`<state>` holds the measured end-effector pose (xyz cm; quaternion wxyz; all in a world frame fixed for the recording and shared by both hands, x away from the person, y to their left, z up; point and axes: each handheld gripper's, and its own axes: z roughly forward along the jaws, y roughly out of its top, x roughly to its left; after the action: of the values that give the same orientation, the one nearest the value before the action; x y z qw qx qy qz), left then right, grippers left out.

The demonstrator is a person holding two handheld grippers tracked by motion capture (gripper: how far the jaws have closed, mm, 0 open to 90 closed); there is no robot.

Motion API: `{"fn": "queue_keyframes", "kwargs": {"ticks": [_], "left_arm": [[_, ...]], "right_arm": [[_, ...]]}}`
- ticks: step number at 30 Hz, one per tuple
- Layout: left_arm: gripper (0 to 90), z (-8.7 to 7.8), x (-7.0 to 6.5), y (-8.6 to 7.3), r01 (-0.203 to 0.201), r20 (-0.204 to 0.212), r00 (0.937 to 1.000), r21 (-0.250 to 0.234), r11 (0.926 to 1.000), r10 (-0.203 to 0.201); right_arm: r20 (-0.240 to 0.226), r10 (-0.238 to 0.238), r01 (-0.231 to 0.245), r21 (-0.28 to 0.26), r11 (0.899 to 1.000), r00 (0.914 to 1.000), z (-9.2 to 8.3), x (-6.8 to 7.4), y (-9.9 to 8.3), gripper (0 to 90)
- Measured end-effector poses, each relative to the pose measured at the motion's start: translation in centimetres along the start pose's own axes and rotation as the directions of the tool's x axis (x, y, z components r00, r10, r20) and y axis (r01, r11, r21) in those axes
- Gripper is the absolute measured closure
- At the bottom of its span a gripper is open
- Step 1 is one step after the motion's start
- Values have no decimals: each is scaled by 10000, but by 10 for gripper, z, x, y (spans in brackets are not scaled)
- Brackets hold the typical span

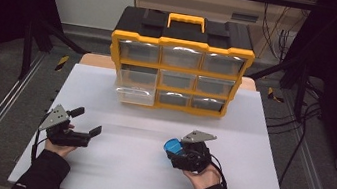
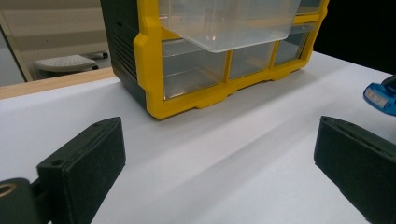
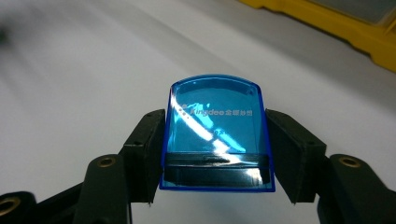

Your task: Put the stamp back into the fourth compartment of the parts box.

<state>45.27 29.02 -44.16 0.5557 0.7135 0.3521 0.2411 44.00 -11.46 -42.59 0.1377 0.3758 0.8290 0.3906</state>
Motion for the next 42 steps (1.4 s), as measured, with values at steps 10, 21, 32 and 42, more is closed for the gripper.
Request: {"fn": "queue_keyframes", "kwargs": {"ticks": [10, 21, 32, 42], "left_arm": [[17, 0, 0, -1, 19, -18, 10000, 14, 10000, -19], [17, 1, 0, -1, -60, -16, 10000, 60, 10000, 60], [17, 0, 0, -1, -59, -18, 10000, 27, 10000, 59], [17, 1, 0, -1, -50, -9, 10000, 63, 10000, 50]], "right_arm": [[-117, -257, 245, -983, 9949, 9996, -25, 2, 25, 412], [-286, -379, 320, -1860, 9820, 9989, -47, 3, 49, 412], [-403, -676, 554, -2509, 9664, 9969, -54, 10, 83, 412], [-542, -844, 661, -2783, 9582, 9950, -55, 13, 108, 412]]}}
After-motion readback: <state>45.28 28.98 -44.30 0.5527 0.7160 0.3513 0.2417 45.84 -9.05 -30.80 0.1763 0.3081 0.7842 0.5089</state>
